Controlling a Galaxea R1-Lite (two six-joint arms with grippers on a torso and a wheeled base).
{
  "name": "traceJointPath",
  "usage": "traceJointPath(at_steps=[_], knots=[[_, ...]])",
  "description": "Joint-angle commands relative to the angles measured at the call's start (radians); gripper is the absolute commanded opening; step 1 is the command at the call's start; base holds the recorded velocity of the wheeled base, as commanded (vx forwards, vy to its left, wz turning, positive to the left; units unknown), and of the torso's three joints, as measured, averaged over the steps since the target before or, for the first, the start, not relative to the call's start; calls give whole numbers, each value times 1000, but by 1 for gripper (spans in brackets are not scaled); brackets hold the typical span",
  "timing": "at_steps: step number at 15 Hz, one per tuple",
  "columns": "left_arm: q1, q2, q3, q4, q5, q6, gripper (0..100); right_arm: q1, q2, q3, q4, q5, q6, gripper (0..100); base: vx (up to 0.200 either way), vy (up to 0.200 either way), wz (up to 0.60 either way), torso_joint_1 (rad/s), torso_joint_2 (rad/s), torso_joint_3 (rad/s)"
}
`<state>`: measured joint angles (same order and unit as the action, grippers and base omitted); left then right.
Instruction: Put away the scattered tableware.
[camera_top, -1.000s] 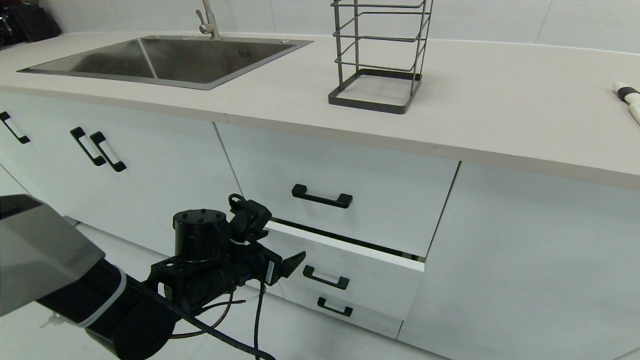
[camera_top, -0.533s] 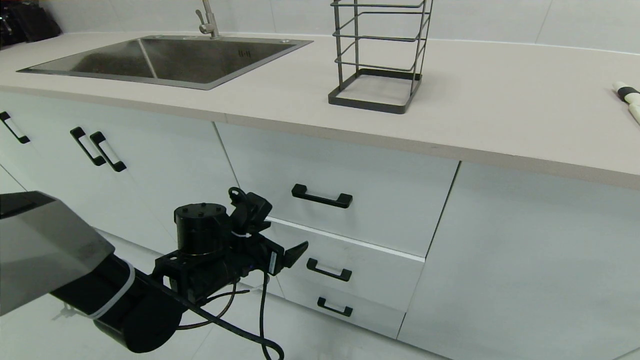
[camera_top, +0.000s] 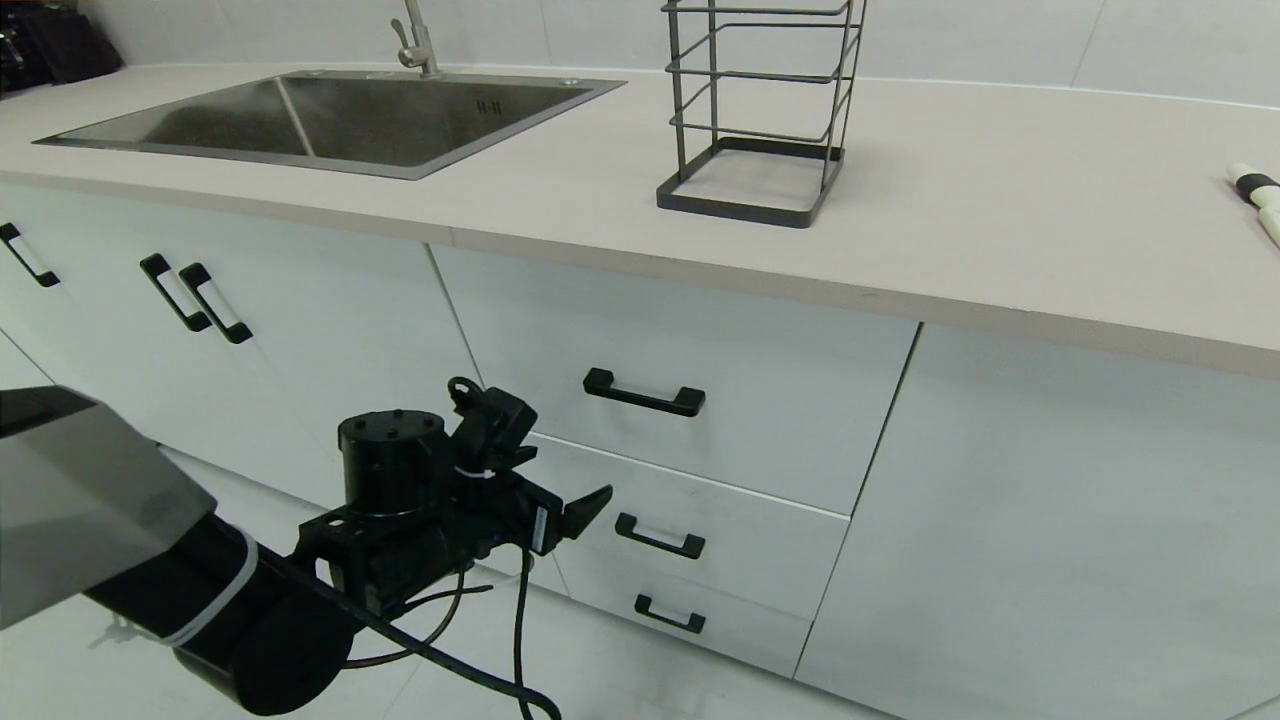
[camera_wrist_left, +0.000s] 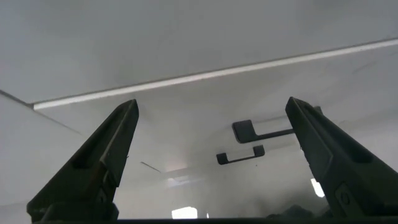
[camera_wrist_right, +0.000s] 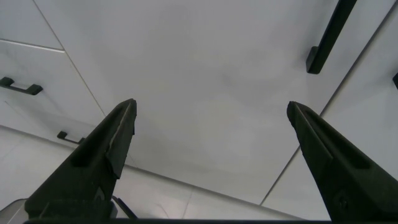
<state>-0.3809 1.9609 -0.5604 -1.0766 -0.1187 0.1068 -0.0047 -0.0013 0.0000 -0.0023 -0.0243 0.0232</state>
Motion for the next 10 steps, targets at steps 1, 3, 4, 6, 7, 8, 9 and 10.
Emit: traceJointPath(at_steps=[1, 3, 4, 6, 7, 8, 9, 10], knots=[[-4, -114, 79, -3, -1, 2, 100, 0, 1, 0, -1, 0, 0, 100, 0, 0, 0, 0, 0, 0], [-4, -206, 142, -8, -4, 4, 100, 0, 1, 0, -1, 0, -3, 100, 0, 0, 0, 0, 0, 0], [-4, -289, 194, -8, -12, 4, 100, 0, 1, 0, -1, 0, -3, 100, 0, 0, 0, 0, 0, 0], [-4, -404, 260, -9, -12, 2, 100, 0, 1, 0, 1, 0, -5, 100, 0, 0, 0, 0, 0, 0], [-4, -524, 300, -6, -12, -1, 100, 0, 1, 0, 2, 3, -8, 100, 0, 0, 0, 0, 0, 0], [-4, -639, 324, 0, -10, -19, 100, 0, 1, 0, 2, 1, -6, 100, 0, 0, 0, 0, 0, 0], [-4, -746, 366, 0, -9, -53, 100, 0, 1, 0, 2, 1, -6, 100, 0, 0, 0, 0, 0, 0], [-3, -809, 393, 4, -6, -65, 100, 0, 1, 0, 2, 3, -6, 100, 0, 0, 0, 0, 0, 0]])
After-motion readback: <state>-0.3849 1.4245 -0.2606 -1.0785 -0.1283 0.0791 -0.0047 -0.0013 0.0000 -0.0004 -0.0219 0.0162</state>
